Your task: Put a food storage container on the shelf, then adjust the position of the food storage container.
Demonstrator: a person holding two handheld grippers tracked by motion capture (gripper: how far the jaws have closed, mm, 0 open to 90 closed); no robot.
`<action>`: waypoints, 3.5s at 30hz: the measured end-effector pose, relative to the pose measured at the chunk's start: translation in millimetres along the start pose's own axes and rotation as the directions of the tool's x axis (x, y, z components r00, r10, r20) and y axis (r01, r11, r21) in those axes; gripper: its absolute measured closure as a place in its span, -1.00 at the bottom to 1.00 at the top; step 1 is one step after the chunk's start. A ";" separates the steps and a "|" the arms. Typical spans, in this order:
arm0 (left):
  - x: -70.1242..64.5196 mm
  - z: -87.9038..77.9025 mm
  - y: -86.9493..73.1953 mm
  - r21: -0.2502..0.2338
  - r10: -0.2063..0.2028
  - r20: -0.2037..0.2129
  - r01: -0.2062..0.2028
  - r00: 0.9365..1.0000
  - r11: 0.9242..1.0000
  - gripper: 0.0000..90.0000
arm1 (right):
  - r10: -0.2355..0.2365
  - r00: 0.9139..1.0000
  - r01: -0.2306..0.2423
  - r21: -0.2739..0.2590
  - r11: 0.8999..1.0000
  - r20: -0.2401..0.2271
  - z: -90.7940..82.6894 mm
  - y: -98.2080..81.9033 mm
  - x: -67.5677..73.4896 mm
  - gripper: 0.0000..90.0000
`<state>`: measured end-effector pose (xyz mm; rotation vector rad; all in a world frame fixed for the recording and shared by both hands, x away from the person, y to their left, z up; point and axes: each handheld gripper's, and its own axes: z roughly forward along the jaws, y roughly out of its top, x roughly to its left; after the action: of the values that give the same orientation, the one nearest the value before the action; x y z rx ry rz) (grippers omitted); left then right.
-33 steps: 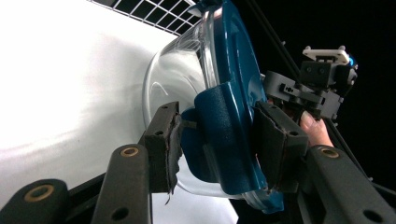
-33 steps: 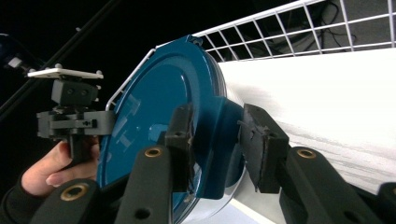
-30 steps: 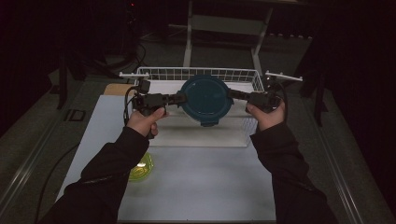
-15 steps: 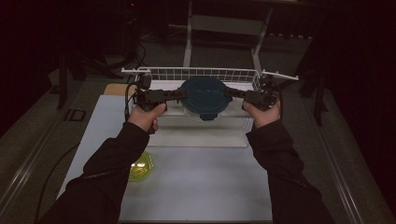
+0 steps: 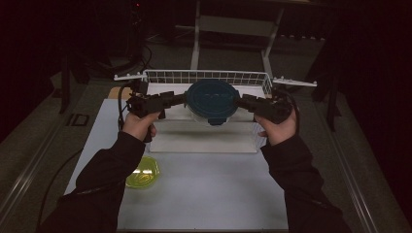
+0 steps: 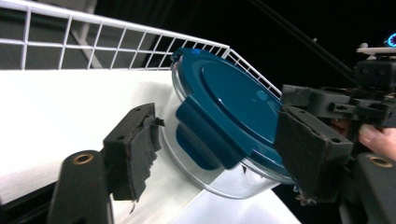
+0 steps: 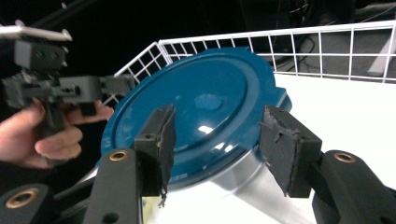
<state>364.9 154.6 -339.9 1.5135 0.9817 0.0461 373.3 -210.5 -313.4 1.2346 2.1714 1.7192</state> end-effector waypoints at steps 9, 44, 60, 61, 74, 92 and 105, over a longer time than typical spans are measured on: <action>-19.1 -15.3 -16.5 -0.005 0.077 0.023 -0.076 0.997 0.997 -0.99 | -0.053 0.995 0.056 0.022 0.998 -0.090 -14.5 -19.8 29.8 0.22; -26.8 -56.2 -89.5 0.041 0.227 -0.058 -0.225 0.972 0.974 -0.99 | -0.012 0.996 0.025 0.145 0.989 -0.091 49.2 -29.7 32.0 1.00; -26.5 -60.1 -96.5 0.064 0.254 -0.025 -0.252 0.967 0.966 -0.99 | -0.021 0.995 0.033 0.127 0.991 -0.094 51.0 -30.3 27.9 0.80; -26.5 -61.1 -97.0 0.065 0.257 -0.018 -0.255 0.966 0.965 -0.99 | -0.026 0.995 0.038 0.121 0.992 -0.099 48.7 -31.8 29.1 0.69; -16.2 -79.2 -109.2 0.084 0.248 0.010 -0.248 0.969 0.965 -0.93 | -0.132 0.972 0.136 0.010 0.991 -0.192 7.5 -65.2 43.1 -0.59; 3.8 -123.9 -128.6 0.130 0.303 -0.071 -0.293 0.950 0.947 -0.49 | -0.185 0.969 0.180 -0.044 0.983 -0.162 -36.7 -105.8 37.9 -0.61; 25.1 -150.8 -141.5 0.167 0.295 -0.132 -0.273 0.946 0.948 0.02 | -0.145 0.982 0.140 -0.056 0.989 -0.118 -62.1 -137.3 21.6 -0.62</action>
<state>221.1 270.9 -435.6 1.8009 0.8964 0.3092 254.2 -248.1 -400.4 0.9607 2.2109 1.8189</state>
